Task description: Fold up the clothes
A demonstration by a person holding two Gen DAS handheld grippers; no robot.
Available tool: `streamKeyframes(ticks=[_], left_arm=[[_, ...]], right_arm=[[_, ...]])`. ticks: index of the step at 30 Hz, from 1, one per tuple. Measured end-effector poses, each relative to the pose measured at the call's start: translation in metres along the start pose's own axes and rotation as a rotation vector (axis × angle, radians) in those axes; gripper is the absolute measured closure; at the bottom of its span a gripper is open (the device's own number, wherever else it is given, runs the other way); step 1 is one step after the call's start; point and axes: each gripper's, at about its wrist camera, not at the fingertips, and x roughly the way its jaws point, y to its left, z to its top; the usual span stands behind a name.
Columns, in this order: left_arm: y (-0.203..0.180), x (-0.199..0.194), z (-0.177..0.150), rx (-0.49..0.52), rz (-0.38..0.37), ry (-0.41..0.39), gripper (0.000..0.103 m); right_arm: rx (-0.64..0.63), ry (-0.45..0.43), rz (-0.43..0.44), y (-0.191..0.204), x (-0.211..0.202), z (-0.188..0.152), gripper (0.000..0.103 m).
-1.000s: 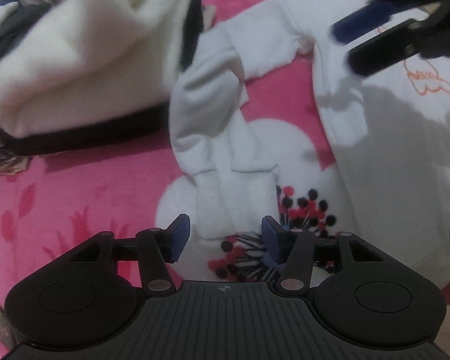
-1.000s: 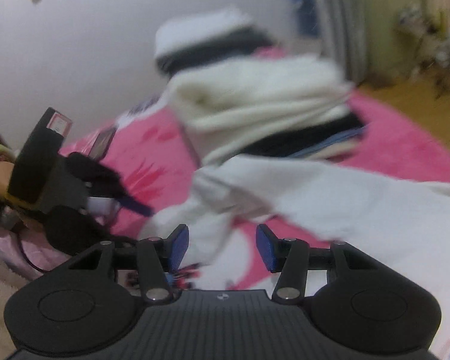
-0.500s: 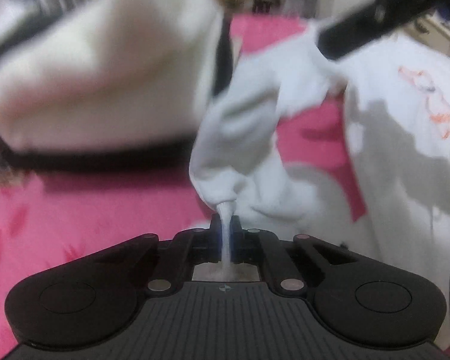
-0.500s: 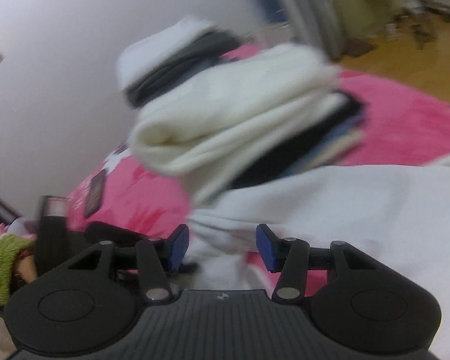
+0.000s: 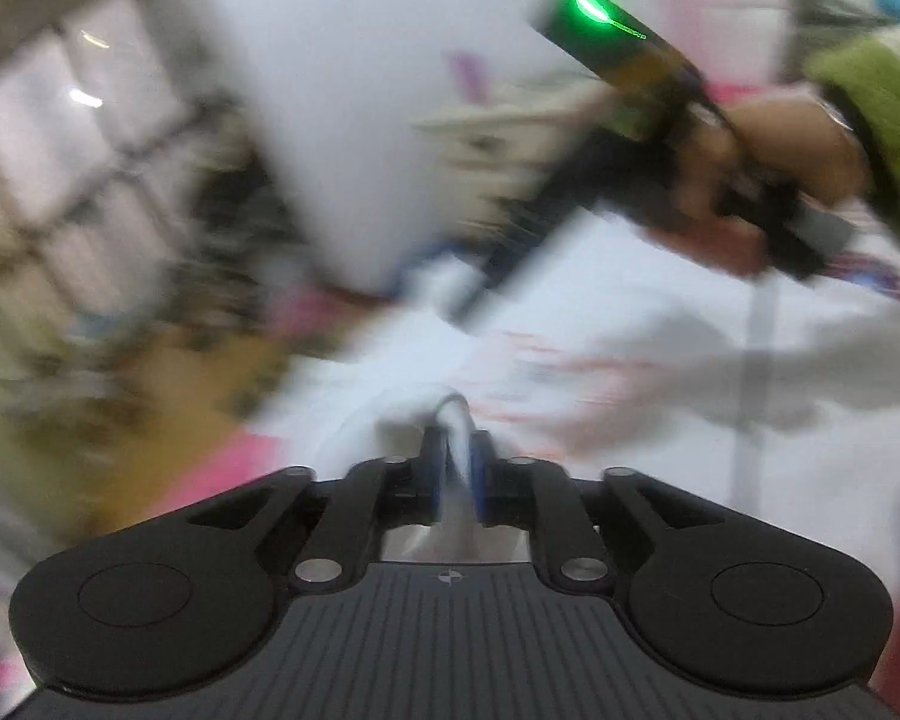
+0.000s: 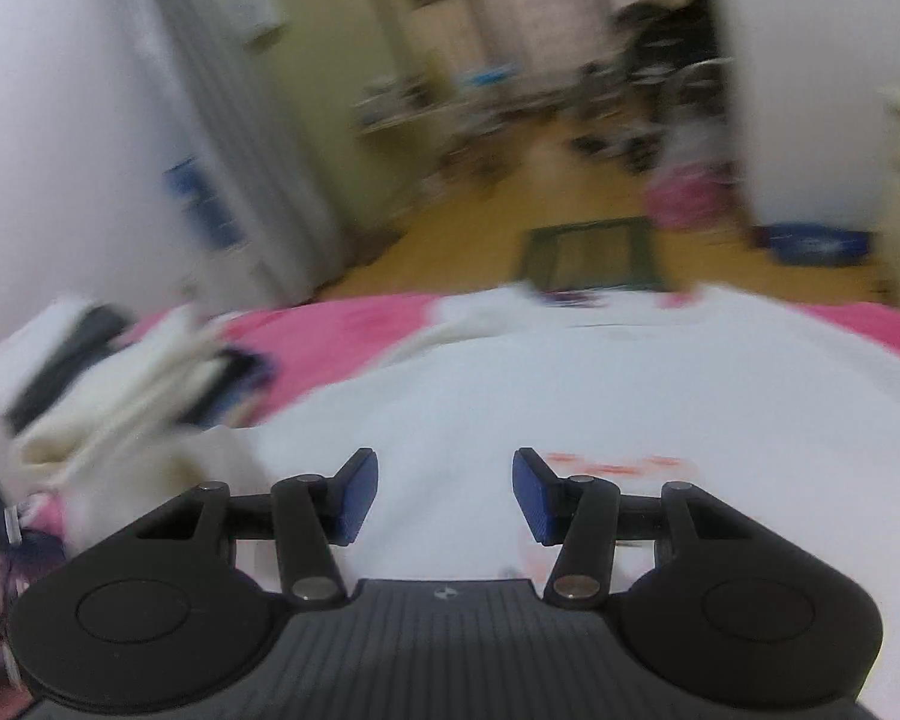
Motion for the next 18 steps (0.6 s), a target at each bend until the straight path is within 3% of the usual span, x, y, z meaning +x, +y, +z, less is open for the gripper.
streamKeyframes(ticks=[3,6,10,12,14,18], left_arm=[[-0.024,0.023,-0.005,0.014,-0.140,0.089,0.078],[-0.010,0.016,-0.026,-0.053,-0.214,0.134,0.076],[0.025,0.006,-0.055,-0.237,-0.246,0.234,0.072],[0.038,0.006,-0.070,-0.314,-0.225,0.303,0.072],[0.047,0.008,-0.085,-0.364,-0.200,0.353,0.072],[0.044,0.017,-0.098,-0.383,-0.196,0.361,0.072]], right_arm=[[-0.078,-0.009,-0.001,0.000,-0.009,-0.018,0.049],[-0.156,-0.017,-0.003,0.001,-0.018,-0.035,0.049],[-0.260,-0.029,-0.005,0.001,-0.030,-0.059,0.050],[-0.333,-0.024,-0.004,0.005,-0.033,-0.072,0.050],[-0.514,0.030,0.007,0.027,-0.020,-0.087,0.051],[-0.856,0.139,0.021,0.067,0.009,-0.116,0.054]])
